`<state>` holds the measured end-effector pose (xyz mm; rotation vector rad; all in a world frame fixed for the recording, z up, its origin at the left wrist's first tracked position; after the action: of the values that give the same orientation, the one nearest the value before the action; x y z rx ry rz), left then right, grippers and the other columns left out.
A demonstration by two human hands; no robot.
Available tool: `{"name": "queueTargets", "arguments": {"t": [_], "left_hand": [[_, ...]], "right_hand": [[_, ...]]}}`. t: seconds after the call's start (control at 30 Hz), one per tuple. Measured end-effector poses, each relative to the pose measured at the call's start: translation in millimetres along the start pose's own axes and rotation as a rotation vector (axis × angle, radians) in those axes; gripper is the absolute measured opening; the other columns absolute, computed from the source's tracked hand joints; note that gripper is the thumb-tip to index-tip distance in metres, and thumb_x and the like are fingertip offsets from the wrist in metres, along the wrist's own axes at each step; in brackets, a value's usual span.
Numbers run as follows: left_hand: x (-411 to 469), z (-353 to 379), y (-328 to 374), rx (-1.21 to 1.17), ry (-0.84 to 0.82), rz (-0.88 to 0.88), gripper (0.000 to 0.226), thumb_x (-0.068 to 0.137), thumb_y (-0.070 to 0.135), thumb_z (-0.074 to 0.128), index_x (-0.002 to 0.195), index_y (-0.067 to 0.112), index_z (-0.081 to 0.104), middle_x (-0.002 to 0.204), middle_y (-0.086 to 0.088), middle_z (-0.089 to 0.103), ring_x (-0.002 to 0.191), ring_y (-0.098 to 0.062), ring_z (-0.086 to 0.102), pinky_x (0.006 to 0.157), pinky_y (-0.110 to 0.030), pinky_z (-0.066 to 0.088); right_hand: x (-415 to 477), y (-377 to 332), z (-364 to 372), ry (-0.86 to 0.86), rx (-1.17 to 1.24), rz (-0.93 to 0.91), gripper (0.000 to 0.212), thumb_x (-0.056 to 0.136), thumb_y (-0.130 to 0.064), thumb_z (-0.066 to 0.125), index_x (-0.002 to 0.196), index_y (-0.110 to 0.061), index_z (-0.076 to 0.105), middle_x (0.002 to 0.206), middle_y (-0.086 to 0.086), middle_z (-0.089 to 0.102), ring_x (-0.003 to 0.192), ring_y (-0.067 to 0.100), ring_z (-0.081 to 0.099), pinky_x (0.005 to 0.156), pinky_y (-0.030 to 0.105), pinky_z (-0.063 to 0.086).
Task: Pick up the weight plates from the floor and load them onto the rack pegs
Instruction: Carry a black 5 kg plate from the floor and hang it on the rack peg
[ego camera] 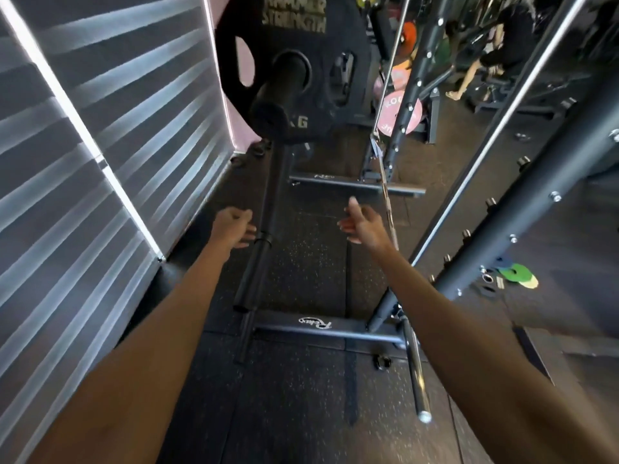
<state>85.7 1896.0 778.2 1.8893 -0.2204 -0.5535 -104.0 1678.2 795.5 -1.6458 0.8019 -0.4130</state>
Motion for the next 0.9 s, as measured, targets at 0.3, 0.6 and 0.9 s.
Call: {"name": "queueTargets", "arguments": {"t": [0.3, 0.6, 0.9], "left_hand": [[-78.5, 174.6, -102.1, 0.229, -0.269, -0.225, 0.020, 0.099, 0.026, 0.052, 0.104, 0.008, 0.058, 0.081, -0.010, 0.066, 0.067, -0.024, 0.064, 0.063, -0.034, 0.052], [-211.1, 451.7, -109.1, 0.500, -0.648, -0.213, 0.020, 0.099, 0.027, 0.047, 0.081, 0.019, 0.048, 0.074, -0.008, 0.061, 0.058, -0.019, 0.058, 0.061, -0.028, 0.047], [-305.8, 678.2, -96.7, 0.776, -0.968, -0.102, 0.017, 0.101, 0.031, 0.045, 0.089, 0.020, 0.049, 0.078, -0.005, 0.064, 0.059, -0.017, 0.060, 0.067, -0.032, 0.052]], "right_hand": [[-54.1, 165.0, -102.9, 0.044, -0.051, 0.245, 0.037, 0.102, -0.046, 0.047, 0.091, -0.013, 0.059, 0.077, 0.011, 0.069, 0.063, 0.017, 0.064, 0.052, 0.020, 0.044], [-147.9, 329.9, -303.1, 0.131, -0.189, 0.547, 0.032, 0.097, -0.039, 0.053, 0.087, -0.011, 0.065, 0.097, 0.023, 0.073, 0.084, 0.032, 0.067, 0.077, 0.045, 0.054], [-221.4, 409.9, -476.6, 0.243, -0.196, 0.725, 0.036, 0.097, -0.037, 0.054, 0.112, -0.006, 0.065, 0.112, 0.020, 0.071, 0.109, 0.033, 0.066, 0.092, 0.036, 0.050]]}}
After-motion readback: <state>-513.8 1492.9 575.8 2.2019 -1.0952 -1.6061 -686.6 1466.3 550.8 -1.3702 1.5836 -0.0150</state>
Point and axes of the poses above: each hand's wrist, its own x-axis towards the middle knuckle, its own z-axis out of the palm, y = z × x, the point moved 4 cm from there along x, towards the middle knuckle
